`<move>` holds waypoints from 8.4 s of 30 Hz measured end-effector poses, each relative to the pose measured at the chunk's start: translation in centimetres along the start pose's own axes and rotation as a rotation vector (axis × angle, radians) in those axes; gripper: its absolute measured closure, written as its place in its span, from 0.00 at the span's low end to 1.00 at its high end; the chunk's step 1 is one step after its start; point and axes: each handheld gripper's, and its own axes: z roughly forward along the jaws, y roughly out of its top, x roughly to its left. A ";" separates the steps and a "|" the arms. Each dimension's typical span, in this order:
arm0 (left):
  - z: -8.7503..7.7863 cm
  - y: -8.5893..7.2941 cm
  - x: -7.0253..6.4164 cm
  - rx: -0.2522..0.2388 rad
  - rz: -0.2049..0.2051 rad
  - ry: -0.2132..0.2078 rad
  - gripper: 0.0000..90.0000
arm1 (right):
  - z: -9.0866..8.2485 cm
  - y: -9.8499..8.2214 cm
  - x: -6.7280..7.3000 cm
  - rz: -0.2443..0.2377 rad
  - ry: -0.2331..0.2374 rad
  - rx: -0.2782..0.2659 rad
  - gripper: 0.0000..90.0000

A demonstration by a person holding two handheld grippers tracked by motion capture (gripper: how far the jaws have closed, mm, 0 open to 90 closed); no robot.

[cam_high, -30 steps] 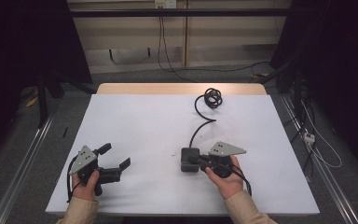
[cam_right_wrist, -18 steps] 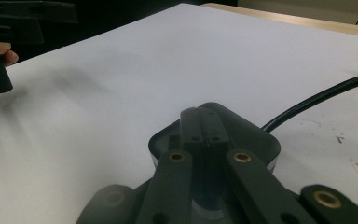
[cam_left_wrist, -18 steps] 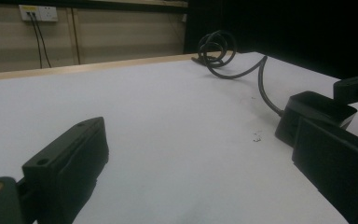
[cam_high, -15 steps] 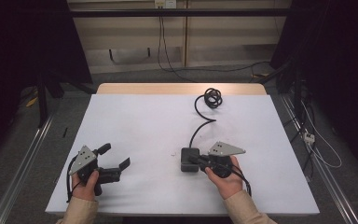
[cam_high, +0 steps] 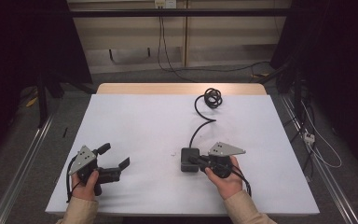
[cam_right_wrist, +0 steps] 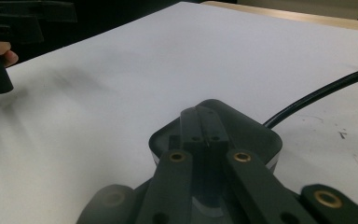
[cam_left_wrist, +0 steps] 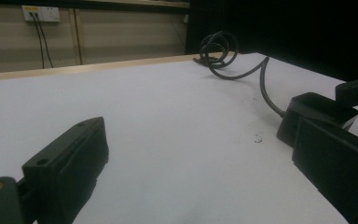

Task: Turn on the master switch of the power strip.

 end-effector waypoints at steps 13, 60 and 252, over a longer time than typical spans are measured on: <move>0.0 0.0 0.0 0.001 0.005 0.001 0.04 | 0.0 -0.1 0.0 0.007 0.002 0.000 1.00; -0.2 0.0 -0.3 -0.009 0.004 0.004 0.03 | 0.2 -0.1 0.5 -0.007 -0.035 0.014 1.00; -0.4 0.0 0.0 -0.001 0.007 0.024 0.04 | -8.4 -5.0 -5.8 0.025 -0.195 -0.050 0.17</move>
